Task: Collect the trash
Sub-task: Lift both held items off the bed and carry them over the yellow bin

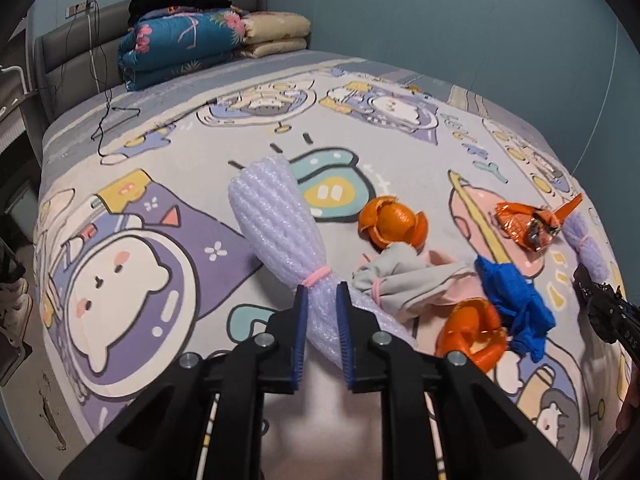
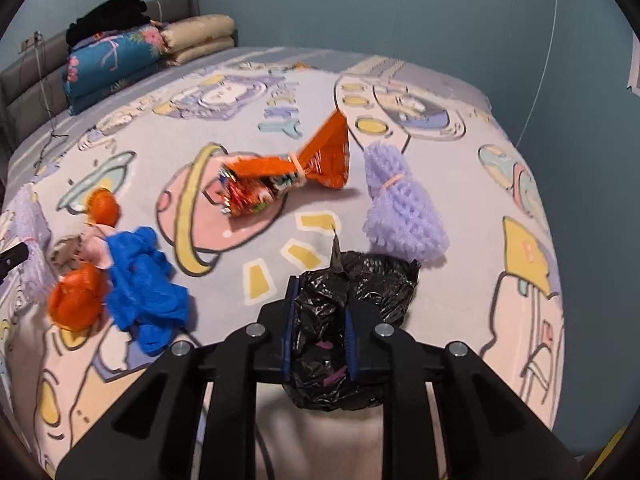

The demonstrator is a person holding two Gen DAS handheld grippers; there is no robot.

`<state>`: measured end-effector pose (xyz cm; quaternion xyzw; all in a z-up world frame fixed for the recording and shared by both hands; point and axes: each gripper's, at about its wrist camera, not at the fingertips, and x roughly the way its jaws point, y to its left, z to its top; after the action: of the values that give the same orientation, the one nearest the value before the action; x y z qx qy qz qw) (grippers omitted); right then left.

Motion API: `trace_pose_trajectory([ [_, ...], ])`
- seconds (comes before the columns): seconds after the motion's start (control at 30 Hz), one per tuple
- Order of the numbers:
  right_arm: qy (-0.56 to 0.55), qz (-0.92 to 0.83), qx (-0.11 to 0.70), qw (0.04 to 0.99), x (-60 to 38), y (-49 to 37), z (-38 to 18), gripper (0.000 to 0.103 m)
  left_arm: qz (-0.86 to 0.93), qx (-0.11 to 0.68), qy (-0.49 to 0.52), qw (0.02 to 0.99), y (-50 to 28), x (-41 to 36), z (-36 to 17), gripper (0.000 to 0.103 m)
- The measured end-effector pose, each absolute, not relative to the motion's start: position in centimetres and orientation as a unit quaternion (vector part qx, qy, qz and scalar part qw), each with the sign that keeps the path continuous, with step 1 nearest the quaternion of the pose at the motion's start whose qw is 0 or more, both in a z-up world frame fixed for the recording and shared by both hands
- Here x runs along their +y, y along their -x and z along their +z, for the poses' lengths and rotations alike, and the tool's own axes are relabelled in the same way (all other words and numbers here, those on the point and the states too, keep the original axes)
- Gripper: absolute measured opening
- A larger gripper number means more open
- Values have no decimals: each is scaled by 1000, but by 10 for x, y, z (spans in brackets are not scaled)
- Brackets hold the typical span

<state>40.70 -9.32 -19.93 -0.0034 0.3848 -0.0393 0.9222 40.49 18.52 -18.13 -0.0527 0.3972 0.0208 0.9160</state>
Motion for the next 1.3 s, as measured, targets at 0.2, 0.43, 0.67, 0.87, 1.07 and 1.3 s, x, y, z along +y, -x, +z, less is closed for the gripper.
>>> trace_pose_trajectory([
  [0.2, -23, -19, 373, 927, -98, -386, -173, 18, 15, 385, 60, 921, -388, 185, -164, 13],
  [0.43, -34, -14, 348, 937, -105, -358, -140, 18, 8, 365, 72, 928, -364, 185, -139, 13],
  [0.67, -38, -7, 320, 947, -108, -328, -106, 18, -10, 340, 75, 937, -340, 175, -111, 13],
  [0.87, -39, -2, 296, 954, -117, -301, -79, 18, -35, 325, 68, 943, -319, 152, -89, 13],
  [1.07, -41, -5, 281, 959, -134, -277, -61, 18, -73, 309, 62, 946, -299, 120, -68, 13],
  [1.3, -43, -16, 257, 965, -161, -239, -41, 18, -121, 292, 44, 948, -273, 69, -46, 13],
])
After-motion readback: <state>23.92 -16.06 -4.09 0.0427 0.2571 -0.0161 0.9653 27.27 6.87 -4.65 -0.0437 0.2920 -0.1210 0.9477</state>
